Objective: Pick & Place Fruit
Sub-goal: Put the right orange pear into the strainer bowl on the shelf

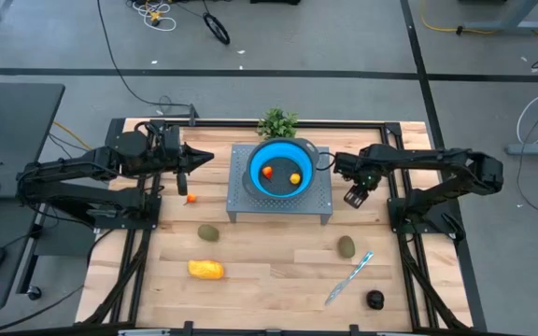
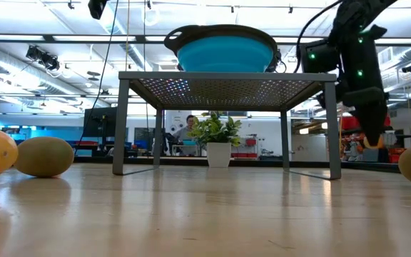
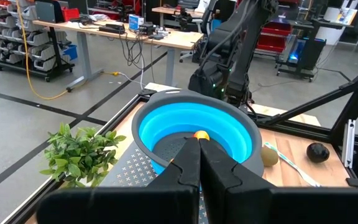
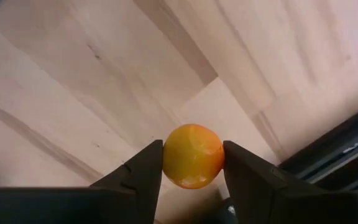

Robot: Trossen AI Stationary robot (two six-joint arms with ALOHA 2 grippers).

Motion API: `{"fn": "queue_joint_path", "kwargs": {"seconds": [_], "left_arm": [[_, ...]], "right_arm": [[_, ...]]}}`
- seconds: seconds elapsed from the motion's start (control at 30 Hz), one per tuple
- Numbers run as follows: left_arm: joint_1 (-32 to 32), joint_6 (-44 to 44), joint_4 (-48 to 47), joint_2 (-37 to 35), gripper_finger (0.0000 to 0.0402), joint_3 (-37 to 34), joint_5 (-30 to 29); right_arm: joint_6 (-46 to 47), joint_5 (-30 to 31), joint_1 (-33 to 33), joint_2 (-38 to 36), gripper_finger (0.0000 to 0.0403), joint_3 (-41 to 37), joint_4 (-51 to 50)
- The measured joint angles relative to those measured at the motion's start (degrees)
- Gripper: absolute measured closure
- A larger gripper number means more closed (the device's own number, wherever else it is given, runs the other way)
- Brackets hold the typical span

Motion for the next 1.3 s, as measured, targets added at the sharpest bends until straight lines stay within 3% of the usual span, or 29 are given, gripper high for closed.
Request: {"fn": "queue_joint_path", "kwargs": {"seconds": [0.57, 1.3], "left_arm": [[0.0, 0.0, 0.0, 0.0, 0.0399, 0.0, 0.0], [0.0, 0.0, 0.2, 0.0, 0.0399, 0.0, 0.0]], "right_arm": [[-1.7, 0.0, 0.0, -0.3, 0.0238, 3.4, -5.4], [-2.1, 0.0, 0.0, -11.3, 0.0238, 3.4, -12.8]]}}
